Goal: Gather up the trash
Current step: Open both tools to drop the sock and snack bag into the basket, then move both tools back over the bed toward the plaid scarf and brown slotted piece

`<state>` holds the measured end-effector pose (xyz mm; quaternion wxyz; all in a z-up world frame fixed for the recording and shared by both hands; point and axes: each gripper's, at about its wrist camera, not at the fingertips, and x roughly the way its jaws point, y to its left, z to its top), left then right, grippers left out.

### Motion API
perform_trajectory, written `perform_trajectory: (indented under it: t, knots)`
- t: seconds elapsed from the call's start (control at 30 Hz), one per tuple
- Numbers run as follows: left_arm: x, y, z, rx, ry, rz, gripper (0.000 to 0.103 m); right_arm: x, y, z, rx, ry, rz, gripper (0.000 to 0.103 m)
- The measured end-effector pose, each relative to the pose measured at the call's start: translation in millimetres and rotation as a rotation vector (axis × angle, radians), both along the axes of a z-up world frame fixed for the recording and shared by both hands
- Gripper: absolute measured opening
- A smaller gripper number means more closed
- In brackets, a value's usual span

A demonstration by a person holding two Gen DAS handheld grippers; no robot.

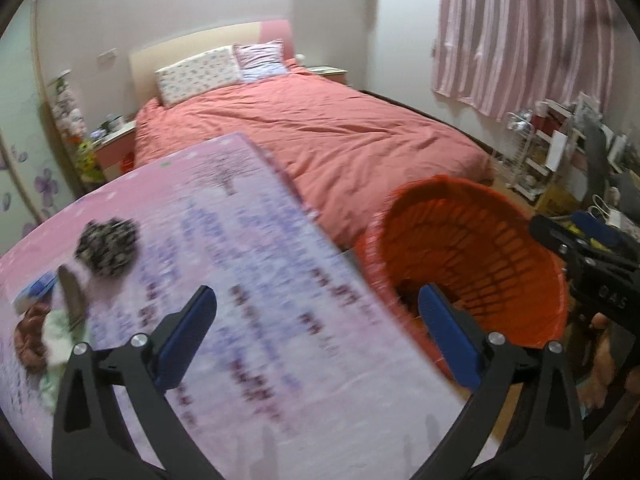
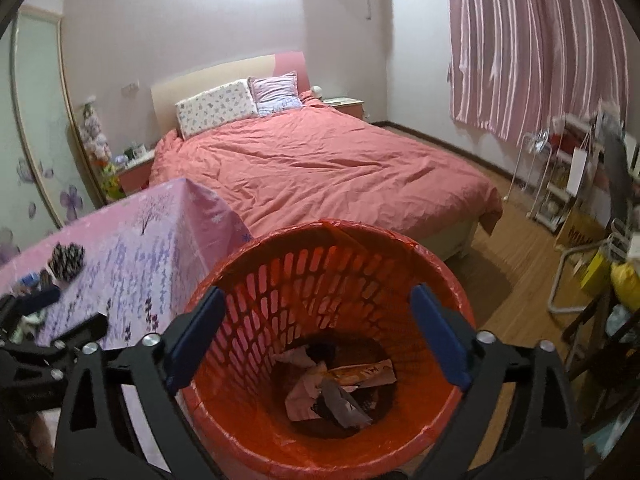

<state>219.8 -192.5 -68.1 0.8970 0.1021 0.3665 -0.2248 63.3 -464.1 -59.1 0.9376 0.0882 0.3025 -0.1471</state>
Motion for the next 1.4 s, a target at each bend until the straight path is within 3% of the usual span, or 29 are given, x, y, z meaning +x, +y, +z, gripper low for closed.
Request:
perform_trajectory:
  t: [0.13,0.43,0.7,0.87,1.13,1.17,1.23,1.3,1.4]
  knots:
    - [0,41,2,-0.001,0.005,0.079,0.099,-2,22,1,-0.07,0.005,-0.017,0.101]
    - [5,152,1,0.014,0.011,0.283,0.099,4,73,-2,-0.053,0.033,0.098,0.101]
    - [21,262,5,-0.038,-0.013,0.494,0.099,13,127,-6,-0.067,0.045,0.227,0.101]
    - [44,296,-7,-0.103,0.06,0.534,0.097,20,154,-10,-0.06,0.061,0.283,0.101]
    - [71,294,-27,-0.114,0.135,0.52,0.08,27,177,-15,-0.061,0.083,0.328,0.101]
    - [71,294,-30,-0.113,0.137,0.521,0.076,28,180,-16,-0.06,0.088,0.332,0.101]
    - [72,297,-33,-0.111,0.146,0.521,0.057,30,185,-18,-0.059,0.097,0.338,0.101]
    - [68,302,-33,-0.112,0.137,0.52,0.046,31,188,-21,-0.058,0.102,0.344,0.101]
    - [62,315,-31,-0.094,0.132,0.538,0.04,32,193,-23,-0.058,0.108,0.352,0.101]
